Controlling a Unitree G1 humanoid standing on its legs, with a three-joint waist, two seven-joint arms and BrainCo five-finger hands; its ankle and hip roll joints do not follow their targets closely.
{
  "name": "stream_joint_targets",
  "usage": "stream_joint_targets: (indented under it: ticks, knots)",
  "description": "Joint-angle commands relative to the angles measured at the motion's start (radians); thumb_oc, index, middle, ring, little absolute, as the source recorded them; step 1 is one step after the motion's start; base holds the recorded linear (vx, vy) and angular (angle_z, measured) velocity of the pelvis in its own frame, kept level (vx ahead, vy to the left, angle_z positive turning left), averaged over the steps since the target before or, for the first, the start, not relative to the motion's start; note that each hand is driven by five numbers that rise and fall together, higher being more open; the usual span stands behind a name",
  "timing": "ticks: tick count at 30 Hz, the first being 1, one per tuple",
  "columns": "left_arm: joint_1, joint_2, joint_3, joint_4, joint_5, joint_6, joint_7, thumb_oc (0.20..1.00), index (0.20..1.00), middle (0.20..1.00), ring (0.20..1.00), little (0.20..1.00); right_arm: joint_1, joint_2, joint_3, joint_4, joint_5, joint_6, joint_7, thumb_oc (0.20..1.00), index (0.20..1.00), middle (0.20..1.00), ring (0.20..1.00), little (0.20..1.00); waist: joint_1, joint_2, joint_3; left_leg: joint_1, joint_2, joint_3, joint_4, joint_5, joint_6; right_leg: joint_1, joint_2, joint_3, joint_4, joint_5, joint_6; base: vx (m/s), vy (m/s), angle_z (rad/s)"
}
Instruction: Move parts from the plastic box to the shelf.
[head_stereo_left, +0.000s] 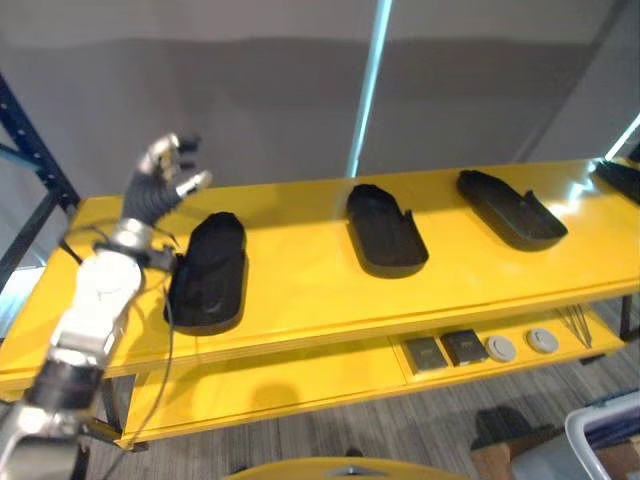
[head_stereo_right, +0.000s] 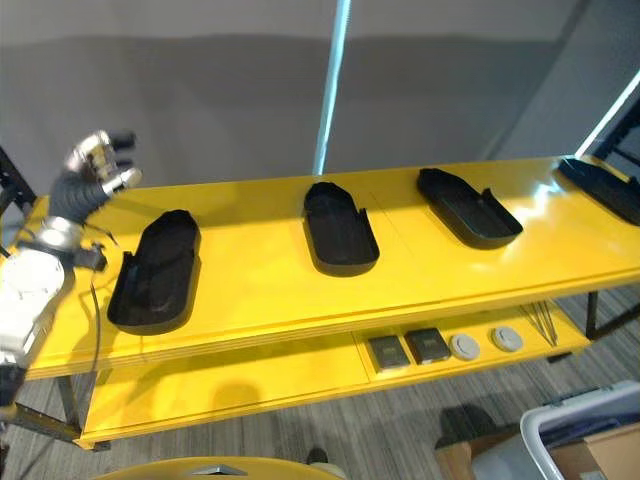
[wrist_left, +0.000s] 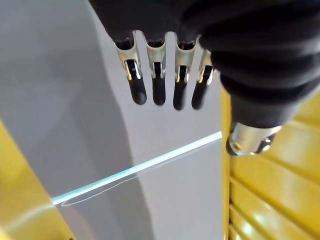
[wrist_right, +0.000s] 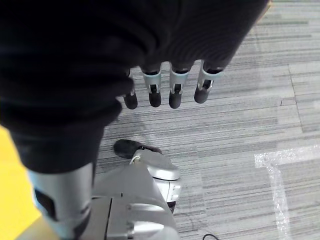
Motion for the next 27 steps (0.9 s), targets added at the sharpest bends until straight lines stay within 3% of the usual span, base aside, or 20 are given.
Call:
stream_joint_targets:
  ticks: [1, 5, 7, 12, 18, 23, 27]
  knots:
    - [-0.066, -0.051, 0.038, 0.03, 0.021, -0.203, 0.104, 0.2, 0.2, 0.2, 0.2, 0.2, -0.075, 0.014, -0.003, 0.081, 0.049, 0.011, -0.003, 1.0, 1.0, 1.0, 1.0, 1.0, 0.019, 0.054, 0.043, -0.012, -0.022, -0.031, 0.0, -0.012, 0.048, 0.079, -0.007, -0.007, 0.022, -0.072, 0.013, -0.02, -0.034, 0.23]
    - [0.031, -0.086, 0.0, 0.044, 0.215, -0.358, 0.227, 0.2, 0.2, 0.2, 0.2, 0.2, -0.089, 0.041, 0.02, 0.081, 0.038, 0.017, 0.006, 1.0, 1.0, 1.0, 1.0, 1.0, 0.051, 0.036, 0.055, -0.017, -0.03, -0.048, 0.0, -0.02, 0.053, 0.082, -0.013, -0.024, 0.027, -0.074, 0.013, -0.04, -0.039, 0.19]
    - [0.06, -0.079, -0.037, 0.035, 0.277, -0.412, 0.234, 0.2, 0.2, 0.2, 0.2, 0.2, -0.097, 0.054, 0.046, 0.097, -0.006, 0.006, 0.014, 1.0, 1.0, 1.0, 1.0, 1.0, 0.07, 0.032, 0.063, -0.026, -0.03, -0.054, 0.0, -0.018, 0.052, 0.078, -0.015, -0.038, 0.028, -0.074, 0.013, -0.08, -0.033, 0.13]
    - [0.116, -0.058, -0.108, -0.013, 0.254, -0.374, 0.199, 0.2, 0.2, 0.2, 0.2, 0.2, -0.131, 0.041, 0.042, 0.13, 0.04, 0.013, -0.002, 1.0, 1.0, 1.0, 1.0, 1.0, 0.098, 0.045, 0.079, -0.041, -0.029, -0.072, 0.0, -0.011, 0.048, 0.075, -0.02, -0.067, 0.033, -0.076, 0.016, -0.07, 0.018, 0.17]
    - [0.165, -0.009, -0.185, 0.066, 0.193, -0.321, 0.182, 0.2, 0.2, 0.2, 0.2, 0.2, -0.141, 0.024, 0.033, 0.138, 0.051, 0.014, -0.009, 1.0, 1.0, 1.0, 1.0, 1.0, 0.105, 0.059, 0.087, -0.054, -0.032, -0.072, 0.0, -0.007, 0.044, 0.068, -0.024, -0.078, 0.027, -0.074, 0.022, -0.04, 0.027, 0.12]
    - [0.227, 0.011, -0.228, 0.132, 0.215, -0.412, 0.134, 0.2, 0.2, 0.2, 0.2, 0.2, -0.143, 0.004, 0.02, 0.136, 0.051, 0.029, -0.018, 1.0, 1.0, 1.0, 1.0, 1.0, 0.107, 0.069, 0.103, -0.069, -0.029, -0.069, 0.0, -0.001, 0.043, 0.049, -0.021, -0.073, 0.03, -0.074, 0.02, -0.05, 0.031, -0.01]
    - [0.251, 0.026, -0.25, 0.15, 0.195, -0.434, 0.112, 0.2, 0.2, 0.2, 0.2, 0.2, -0.131, -0.01, 0.01, 0.138, 0.019, 0.035, -0.005, 1.0, 1.0, 1.0, 1.0, 1.0, 0.102, 0.075, 0.112, -0.075, -0.027, -0.066, 0.0, 0.001, 0.041, 0.044, -0.018, -0.07, 0.023, -0.071, 0.021, -0.03, 0.019, 0.0]
